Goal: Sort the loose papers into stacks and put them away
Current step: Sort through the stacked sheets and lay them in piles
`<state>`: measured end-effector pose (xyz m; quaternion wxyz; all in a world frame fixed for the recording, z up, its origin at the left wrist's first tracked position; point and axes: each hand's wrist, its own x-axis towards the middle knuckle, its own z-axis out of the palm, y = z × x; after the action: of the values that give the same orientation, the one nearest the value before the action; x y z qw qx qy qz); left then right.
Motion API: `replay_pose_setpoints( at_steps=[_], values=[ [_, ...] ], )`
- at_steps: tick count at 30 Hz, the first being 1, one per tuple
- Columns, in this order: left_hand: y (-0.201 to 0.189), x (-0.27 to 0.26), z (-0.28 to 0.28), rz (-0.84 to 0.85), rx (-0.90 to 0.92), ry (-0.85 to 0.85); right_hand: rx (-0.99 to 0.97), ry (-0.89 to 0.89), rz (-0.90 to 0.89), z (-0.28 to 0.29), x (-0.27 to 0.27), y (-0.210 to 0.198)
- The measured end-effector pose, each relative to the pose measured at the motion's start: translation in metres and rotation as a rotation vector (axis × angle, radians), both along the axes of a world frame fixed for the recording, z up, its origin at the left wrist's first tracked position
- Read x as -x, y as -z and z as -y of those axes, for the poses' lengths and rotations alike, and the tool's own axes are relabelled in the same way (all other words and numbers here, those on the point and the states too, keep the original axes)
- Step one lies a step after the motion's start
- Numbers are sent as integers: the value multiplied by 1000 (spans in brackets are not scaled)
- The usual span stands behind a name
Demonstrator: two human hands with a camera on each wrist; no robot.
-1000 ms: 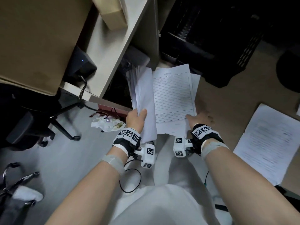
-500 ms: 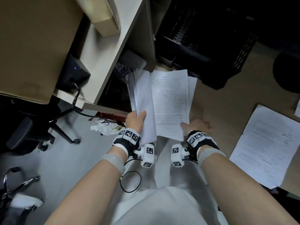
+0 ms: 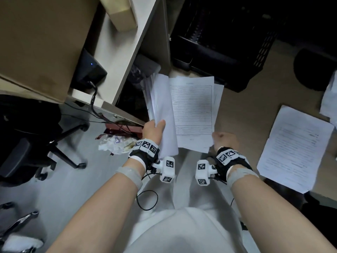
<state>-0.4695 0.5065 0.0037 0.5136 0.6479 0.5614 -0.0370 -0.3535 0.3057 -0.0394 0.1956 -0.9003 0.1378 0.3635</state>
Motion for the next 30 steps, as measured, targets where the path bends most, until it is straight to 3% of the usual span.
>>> replay_pose_setpoints(
  at_steps=[3,16,22,28,30],
  values=[
    [-2,6,0,51,-25,-5,-23,45,74,7,7,4],
    [8,21,-10,89,-3,26,-19,143,100,-3,37,18],
    [1,21,-22,136,-20,42,-127,144,96,-27,9,63],
    [-6,15,-19,210,-16,70,-166,105,90,-53,7,0],
    [-6,7,-14,204,1,109,-290,74,109,-52,9,-18]
  ],
)
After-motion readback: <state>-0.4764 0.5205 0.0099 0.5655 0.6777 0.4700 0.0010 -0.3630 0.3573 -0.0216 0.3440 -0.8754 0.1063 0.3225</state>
